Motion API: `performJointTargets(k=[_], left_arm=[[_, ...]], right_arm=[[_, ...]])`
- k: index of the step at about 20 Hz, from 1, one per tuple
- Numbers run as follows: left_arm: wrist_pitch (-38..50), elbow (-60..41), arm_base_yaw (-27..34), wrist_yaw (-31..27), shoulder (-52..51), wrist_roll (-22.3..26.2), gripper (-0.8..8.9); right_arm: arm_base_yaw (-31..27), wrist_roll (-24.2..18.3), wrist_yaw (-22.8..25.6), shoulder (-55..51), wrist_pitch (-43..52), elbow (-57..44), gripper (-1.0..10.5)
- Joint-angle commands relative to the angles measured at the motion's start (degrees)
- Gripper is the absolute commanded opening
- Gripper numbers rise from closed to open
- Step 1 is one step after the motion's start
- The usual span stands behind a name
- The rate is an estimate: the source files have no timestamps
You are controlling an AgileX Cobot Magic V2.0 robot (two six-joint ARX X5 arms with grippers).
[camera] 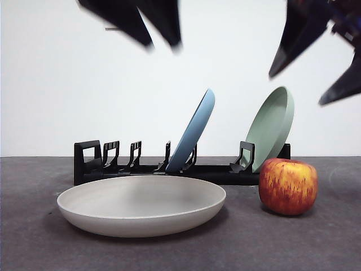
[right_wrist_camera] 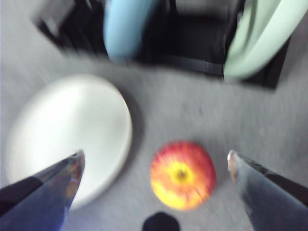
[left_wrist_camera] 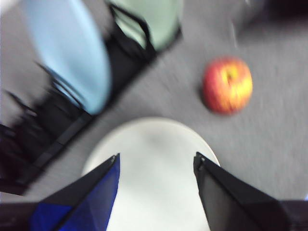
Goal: Take the yellow plate from the plate rack,put the plate on the table,take the apple from the table,put the apple in the plate
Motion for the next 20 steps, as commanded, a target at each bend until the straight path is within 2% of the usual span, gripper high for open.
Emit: performJointTargets(k=[1, 6, 12, 13, 16, 20], left_arm=[[0.3, -0.3, 0.1, -2.9, -7.1, -0.7, 2.51], [0.3, -0.3, 0.1, -5.2, -20.9, -2.3, 2.51], [0.2, -0.3, 0.1, -6.9, -28.7, -2.5, 2.51], [0.1, -0.3, 0.1, -7.7, -29.1, -2.5, 2.51], [-1.1, -0.3, 0.1, -9.7, -29.4, -2.5, 2.51], [-3.1, -0.3, 0.1, -10.1, -29.4, -2.4, 2.51]], right_arm=[[2.6, -3.0, 3.8, 3.9, -0.6, 1.3, 5.1], [5.4, -5.5, 9.2, 14.5, -0.6, 3.2, 5.1], [5.4, -5.7, 10.0, 25.9, 0.0, 3.2, 5.0], [5.5, -5.6, 10.0, 26.5, 0.5, 3.2, 4.5], [6.2, -5.0, 10.0, 26.6, 2.5, 3.2, 0.1], [6.9, -4.1, 10.0, 26.3, 2.8, 4.1, -0.1]])
